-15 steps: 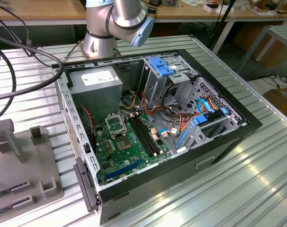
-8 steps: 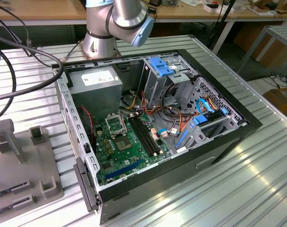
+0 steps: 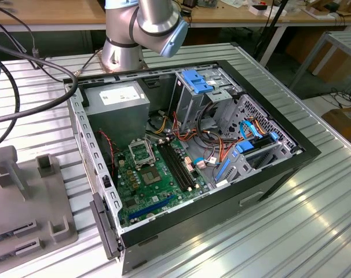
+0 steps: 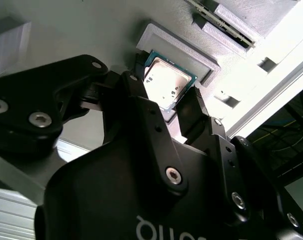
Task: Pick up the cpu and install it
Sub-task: 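Pick up the cpu and move it towards the insertion slot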
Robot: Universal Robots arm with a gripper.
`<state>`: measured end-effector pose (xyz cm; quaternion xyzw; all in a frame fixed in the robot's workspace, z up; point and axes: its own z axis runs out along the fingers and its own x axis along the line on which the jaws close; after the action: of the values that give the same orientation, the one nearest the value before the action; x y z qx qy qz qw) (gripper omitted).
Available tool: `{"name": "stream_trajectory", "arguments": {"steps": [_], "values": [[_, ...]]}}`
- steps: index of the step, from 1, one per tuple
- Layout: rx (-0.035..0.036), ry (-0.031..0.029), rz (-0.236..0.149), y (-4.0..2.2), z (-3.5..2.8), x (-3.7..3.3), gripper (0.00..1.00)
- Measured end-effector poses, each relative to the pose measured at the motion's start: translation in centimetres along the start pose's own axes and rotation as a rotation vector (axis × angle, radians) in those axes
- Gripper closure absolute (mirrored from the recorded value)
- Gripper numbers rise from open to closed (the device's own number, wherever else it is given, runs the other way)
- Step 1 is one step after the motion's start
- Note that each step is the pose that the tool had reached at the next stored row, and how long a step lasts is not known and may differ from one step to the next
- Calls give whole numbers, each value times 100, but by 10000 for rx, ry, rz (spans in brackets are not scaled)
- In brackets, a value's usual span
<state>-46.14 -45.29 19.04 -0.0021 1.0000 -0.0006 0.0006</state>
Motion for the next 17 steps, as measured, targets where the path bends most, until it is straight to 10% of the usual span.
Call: {"name": "stream_trajectory", "arguments": {"steps": [17], "values": [[0, 37, 1, 0, -29, -5, 47]]}}
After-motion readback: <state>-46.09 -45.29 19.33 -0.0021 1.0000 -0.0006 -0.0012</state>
